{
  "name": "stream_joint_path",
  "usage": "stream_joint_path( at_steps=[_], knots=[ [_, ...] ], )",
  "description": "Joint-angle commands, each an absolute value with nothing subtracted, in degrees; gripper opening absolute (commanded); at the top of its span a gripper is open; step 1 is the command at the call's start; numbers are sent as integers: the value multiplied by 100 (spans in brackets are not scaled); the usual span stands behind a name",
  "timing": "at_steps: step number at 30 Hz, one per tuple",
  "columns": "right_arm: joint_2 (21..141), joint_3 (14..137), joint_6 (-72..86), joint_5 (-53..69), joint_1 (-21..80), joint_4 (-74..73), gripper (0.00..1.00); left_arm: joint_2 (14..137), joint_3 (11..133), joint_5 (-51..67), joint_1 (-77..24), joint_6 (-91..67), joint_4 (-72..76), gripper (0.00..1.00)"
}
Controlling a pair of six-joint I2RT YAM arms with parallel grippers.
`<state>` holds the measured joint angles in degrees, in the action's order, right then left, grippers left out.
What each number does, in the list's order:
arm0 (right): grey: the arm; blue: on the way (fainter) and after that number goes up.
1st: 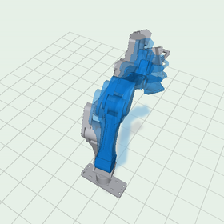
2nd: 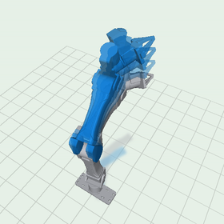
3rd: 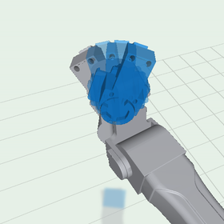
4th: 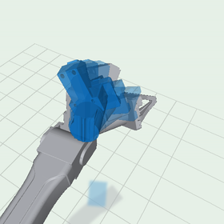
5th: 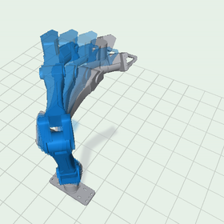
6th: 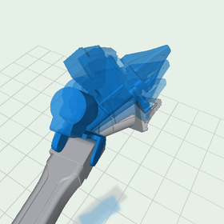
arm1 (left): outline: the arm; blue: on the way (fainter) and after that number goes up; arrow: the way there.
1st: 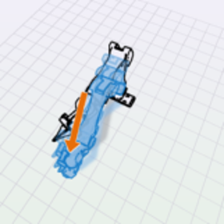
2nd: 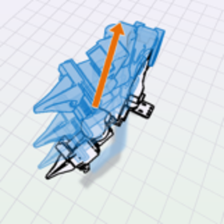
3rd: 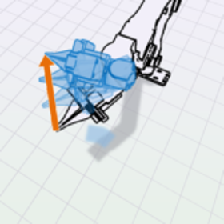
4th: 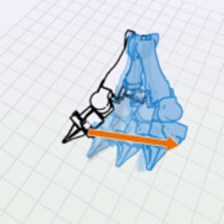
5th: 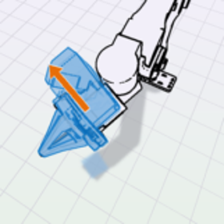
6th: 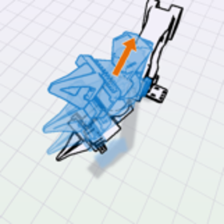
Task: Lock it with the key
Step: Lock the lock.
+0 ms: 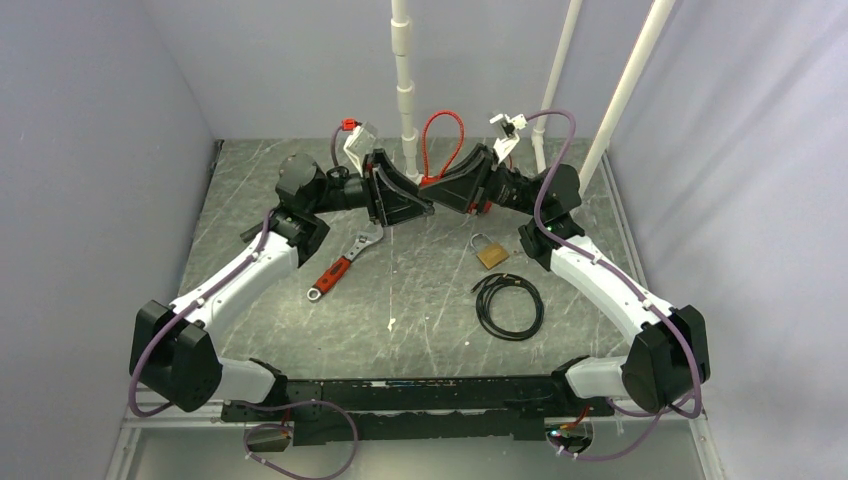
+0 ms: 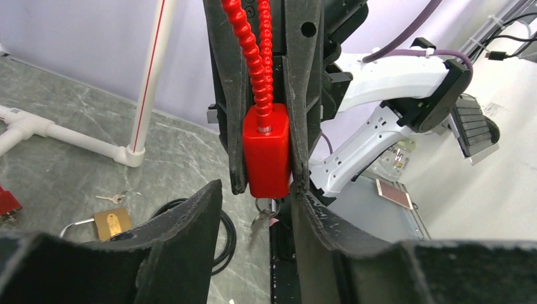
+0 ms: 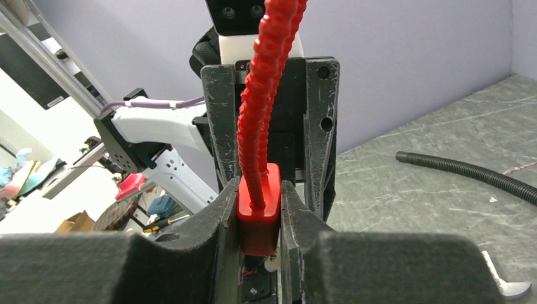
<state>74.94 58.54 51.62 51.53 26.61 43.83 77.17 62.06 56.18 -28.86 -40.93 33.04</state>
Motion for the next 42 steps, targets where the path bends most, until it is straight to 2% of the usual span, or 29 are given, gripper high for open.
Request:
stream_joint_path(
  at_steps=[1, 8, 9, 14, 21, 27, 30, 33, 37, 42],
  knots=[
    [7392, 5959, 5103, 5101, 2663, 4756, 0, 7677, 6454, 5693, -2900, -4229, 3451, 47],
    [7374, 5919, 5111, 5134, 2664, 4882, 0, 7869, 6504, 5708, -2900, -4687, 3687, 3],
    [7369, 5928, 5104, 5164, 2668, 4910, 0, 7886, 6457, 5727, -2900, -4846, 3853, 0],
    [7414, 6015, 5097, 5240, 2595, 5104, 0, 8019, 6341, 6022, -2908, -5548, 4376, 0],
    [7629, 6481, 5210, 5316, 2271, 5321, 0, 7800, 5902, 6135, -3077, -5212, 3817, 0],
    [7670, 6485, 5249, 5446, 2233, 5317, 0, 7570, 5994, 6167, -3110, -4125, 2746, 0],
    [7616, 6422, 5243, 5166, 2227, 5195, 0, 7199, 6106, 5394, -3285, -2758, 1279, 0],
    [7586, 6381, 5198, 4892, 2240, 5097, 0, 7063, 6124, 4674, -3542, -2060, 696, 0],
    [7551, 6380, 4999, 4805, 2241, 4878, 0, 7172, 6102, 5259, -3568, -2678, 1203, 0],
    [7603, 6331, 5270, 5129, 2223, 5387, 0, 7432, 5865, 6162, -3500, -4207, 2778, 0]
  ],
)
